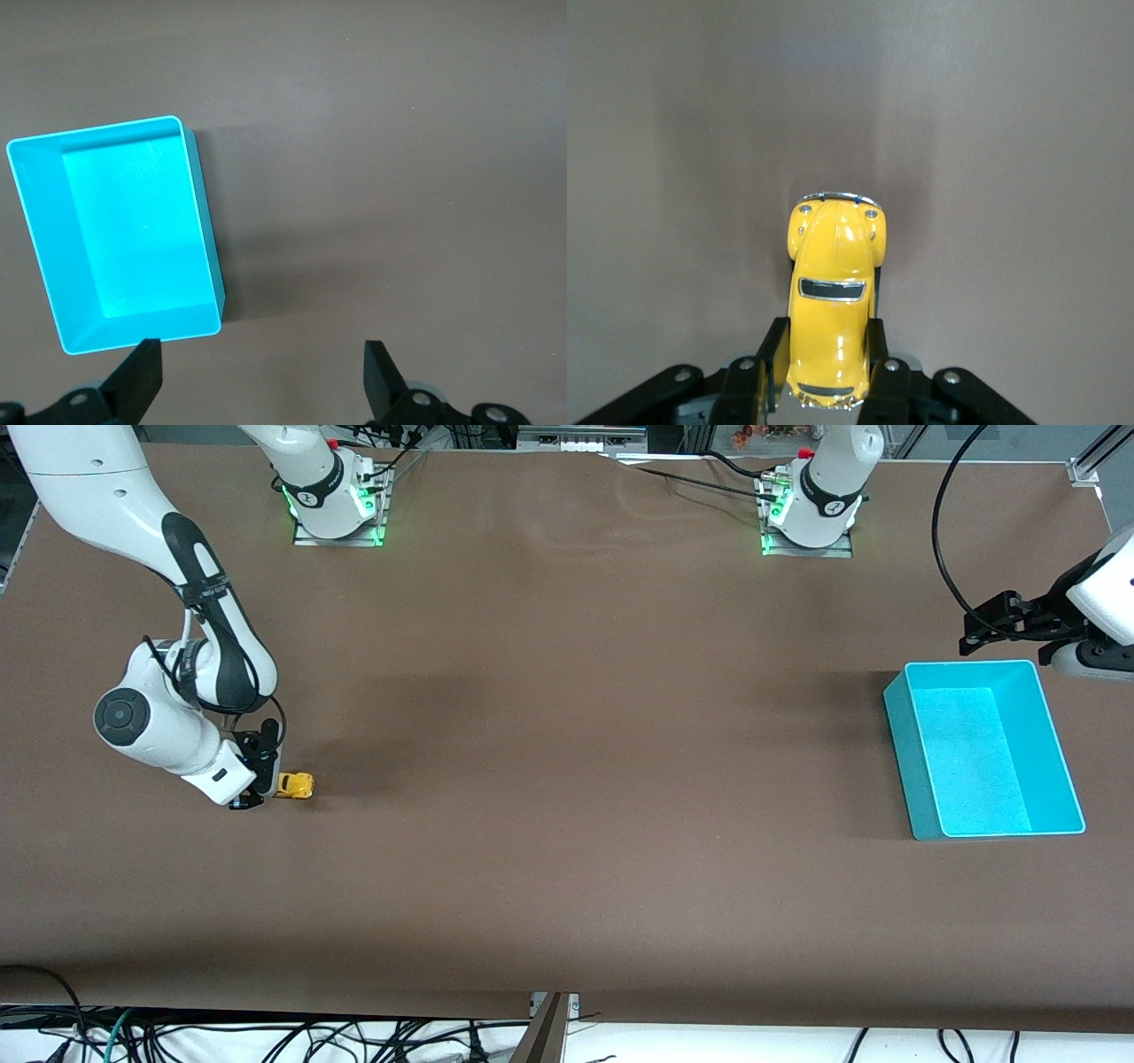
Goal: Wind and store yellow beetle car
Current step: 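Pull the held car backward along the table with the right gripper, then open the right gripper to release the wound car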
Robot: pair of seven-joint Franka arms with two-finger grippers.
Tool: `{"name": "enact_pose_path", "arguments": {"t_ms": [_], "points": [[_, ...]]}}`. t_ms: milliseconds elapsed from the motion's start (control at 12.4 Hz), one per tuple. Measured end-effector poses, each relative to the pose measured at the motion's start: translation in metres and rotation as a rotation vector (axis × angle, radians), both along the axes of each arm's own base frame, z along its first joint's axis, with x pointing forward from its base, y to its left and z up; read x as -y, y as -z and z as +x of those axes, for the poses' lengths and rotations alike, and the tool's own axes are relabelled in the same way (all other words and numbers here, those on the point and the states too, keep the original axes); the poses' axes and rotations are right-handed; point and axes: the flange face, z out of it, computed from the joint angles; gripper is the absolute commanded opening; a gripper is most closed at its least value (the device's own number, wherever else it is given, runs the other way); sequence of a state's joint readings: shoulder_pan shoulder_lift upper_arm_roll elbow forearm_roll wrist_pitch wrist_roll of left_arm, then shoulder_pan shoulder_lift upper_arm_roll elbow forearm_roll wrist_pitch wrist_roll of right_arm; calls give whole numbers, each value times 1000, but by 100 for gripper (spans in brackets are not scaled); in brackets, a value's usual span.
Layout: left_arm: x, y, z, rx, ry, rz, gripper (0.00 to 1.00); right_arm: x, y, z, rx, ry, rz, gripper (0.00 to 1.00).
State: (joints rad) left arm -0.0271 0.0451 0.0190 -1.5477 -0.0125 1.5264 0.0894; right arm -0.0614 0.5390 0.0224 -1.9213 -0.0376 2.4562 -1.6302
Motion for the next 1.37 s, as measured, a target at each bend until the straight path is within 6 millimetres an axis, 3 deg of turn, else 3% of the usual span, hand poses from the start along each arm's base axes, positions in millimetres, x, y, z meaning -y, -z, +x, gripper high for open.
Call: {"name": "enact_pose_path", "arguments": {"t_ms": [485,889,1294,1374], "points": [[4,2,0,-6,9,4,100,56,0,-3,15,-32,-2,23],[12,4,-1,-11,22,4,100,115,0,-10,47,-64,-10,23],[12,6,1,-12,22,5,100,151,0,-16,65,-87,-15,23],[12,6,1,-12,22,5,100,155,0,-17,66,-86,-14,32]]}}
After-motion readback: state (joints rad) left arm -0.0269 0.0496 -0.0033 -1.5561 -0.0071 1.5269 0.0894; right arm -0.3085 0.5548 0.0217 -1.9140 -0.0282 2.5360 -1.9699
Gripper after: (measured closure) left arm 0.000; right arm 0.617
